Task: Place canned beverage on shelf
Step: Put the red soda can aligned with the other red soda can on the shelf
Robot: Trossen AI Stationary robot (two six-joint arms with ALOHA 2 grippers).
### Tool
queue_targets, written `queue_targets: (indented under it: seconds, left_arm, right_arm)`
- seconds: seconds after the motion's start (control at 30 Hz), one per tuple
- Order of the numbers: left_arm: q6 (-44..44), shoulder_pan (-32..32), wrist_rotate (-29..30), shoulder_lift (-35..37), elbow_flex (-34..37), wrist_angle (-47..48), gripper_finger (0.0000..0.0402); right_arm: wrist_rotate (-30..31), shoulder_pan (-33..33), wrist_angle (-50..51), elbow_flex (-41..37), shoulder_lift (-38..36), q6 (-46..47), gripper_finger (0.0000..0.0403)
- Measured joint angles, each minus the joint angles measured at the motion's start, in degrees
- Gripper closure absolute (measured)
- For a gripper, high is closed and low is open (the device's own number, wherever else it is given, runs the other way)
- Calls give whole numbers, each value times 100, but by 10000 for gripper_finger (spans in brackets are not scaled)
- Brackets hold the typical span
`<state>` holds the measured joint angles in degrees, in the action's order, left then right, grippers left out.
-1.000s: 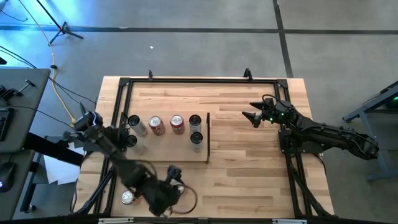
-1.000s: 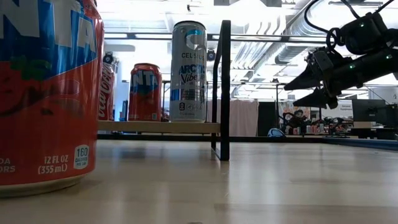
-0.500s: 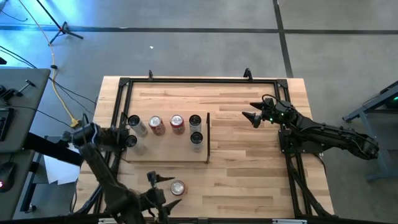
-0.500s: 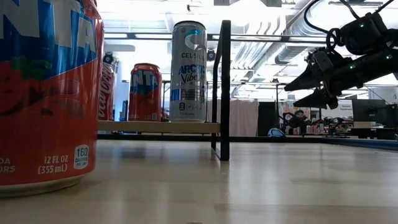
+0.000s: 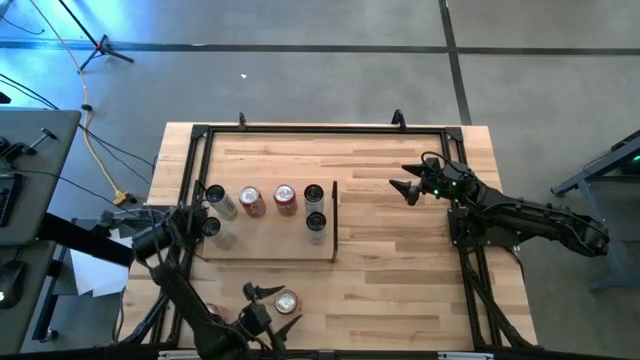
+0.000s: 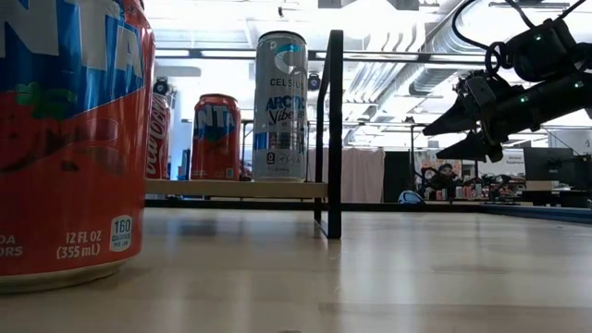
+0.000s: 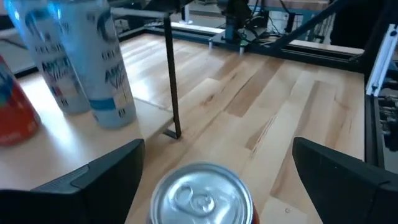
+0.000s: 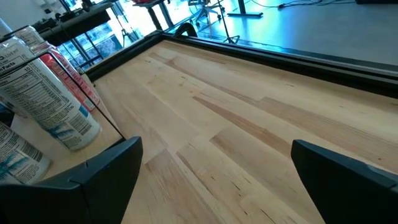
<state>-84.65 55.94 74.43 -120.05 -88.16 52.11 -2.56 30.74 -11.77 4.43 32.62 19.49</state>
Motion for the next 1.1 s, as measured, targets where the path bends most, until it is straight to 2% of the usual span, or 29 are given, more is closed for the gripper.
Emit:
queue_targets:
  seconds: [0.2,0.47,0.7,0.9,0.97,1.1]
  left_arm:
    - [-741,-58,60,-378,0,5,20]
    - [-879,-194,74,-616,-2,-16,21]
    - [-1718,-203,-89,-771,0,-376,27]
    - [-1490,-208,-39,-771,0,-831,34]
    - [-1370,-250,-163,-771,0,-923,34]
    - [-1269,-386,-864,-771,0,-1008,36]
  right_arm:
    - [2,1,0,0,0,0,4]
    - [2,2,0,0,0,0,4]
    - [0,2,2,0,0,0,4]
    - [2,1,9,0,-1,0,4]
    - [0,0,11,0,0,0,4]
    - [1,2,15,0,-2,0,4]
